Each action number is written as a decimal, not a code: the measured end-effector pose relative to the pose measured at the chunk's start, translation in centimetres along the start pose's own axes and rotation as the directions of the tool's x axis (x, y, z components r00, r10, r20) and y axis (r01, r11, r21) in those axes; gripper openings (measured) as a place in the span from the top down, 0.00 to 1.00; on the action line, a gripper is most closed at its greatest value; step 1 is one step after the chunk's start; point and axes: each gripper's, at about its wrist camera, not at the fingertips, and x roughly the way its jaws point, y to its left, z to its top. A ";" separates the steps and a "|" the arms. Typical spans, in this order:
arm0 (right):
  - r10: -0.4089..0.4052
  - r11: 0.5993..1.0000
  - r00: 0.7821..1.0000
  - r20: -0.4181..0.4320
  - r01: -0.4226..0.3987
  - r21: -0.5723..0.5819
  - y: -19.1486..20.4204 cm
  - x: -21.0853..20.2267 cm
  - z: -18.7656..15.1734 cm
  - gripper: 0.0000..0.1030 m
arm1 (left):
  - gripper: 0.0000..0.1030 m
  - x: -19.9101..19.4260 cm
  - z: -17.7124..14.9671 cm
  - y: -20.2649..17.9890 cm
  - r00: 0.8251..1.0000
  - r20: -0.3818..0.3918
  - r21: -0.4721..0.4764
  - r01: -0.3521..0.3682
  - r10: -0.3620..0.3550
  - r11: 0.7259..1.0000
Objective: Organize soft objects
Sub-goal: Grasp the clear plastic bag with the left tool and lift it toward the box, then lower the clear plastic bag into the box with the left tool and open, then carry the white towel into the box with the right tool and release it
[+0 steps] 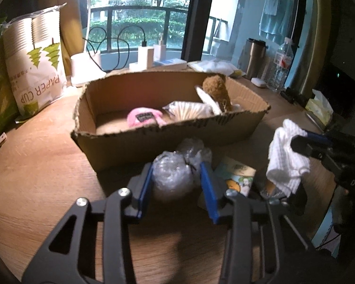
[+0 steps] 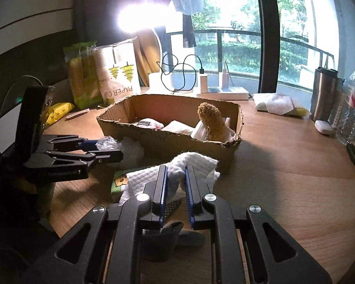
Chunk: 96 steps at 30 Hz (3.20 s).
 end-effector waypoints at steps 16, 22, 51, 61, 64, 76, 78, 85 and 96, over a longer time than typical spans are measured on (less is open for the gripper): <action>-0.001 1.000 0.999 0.035 0.001 -0.007 0.1 -0.5 0.8 0.85 | 0.61 -3.5 1.6 0.9 0.995 0.104 -0.005 0.005 -0.004 1.000; 0.001 1.000 0.999 0.047 -0.001 -0.009 0.3 -0.6 1.2 0.85 | 0.61 -4.4 2.0 1.4 0.992 0.126 -0.012 -0.001 0.003 1.000; -0.008 1.000 0.995 0.104 0.010 -0.013 1.2 0.3 4.0 0.85 | 0.60 -3.5 4.2 5.0 0.979 0.192 0.004 -0.066 0.064 0.998; -0.029 0.999 0.994 0.109 0.031 -0.009 1.5 0.8 4.7 0.85 | 0.33 -2.0 4.1 6.1 0.988 0.145 -0.021 -0.048 0.051 0.999; -0.033 0.999 0.994 0.107 0.035 -0.016 1.8 1.1 5.1 0.85 | 0.28 -2.3 4.0 6.6 0.987 0.159 -0.041 -0.031 0.037 0.999; -0.025 0.999 0.992 0.121 0.029 -0.035 3.1 3.7 8.0 0.85 | 0.28 -2.9 3.2 10.1 0.980 0.189 -0.156 -0.028 0.057 0.987; -0.026 0.999 0.992 0.122 0.031 -0.037 3.5 4.2 8.4 0.85 | 0.28 -2.9 3.1 10.7 0.979 0.192 -0.176 -0.028 0.062 0.984; -0.027 1.000 0.993 0.118 0.028 -0.002 4.4 6.8 10.2 0.85 | 0.28 -2.2 2.8 11.8 0.982 0.178 -0.226 -0.019 0.061 0.974; -0.046 0.999 0.997 0.064 0.045 0.025 5.9 11.6 12.0 0.85 | 0.28 -2.6 2.4 13.0 0.976 0.203 -0.286 -0.014 0.075 0.958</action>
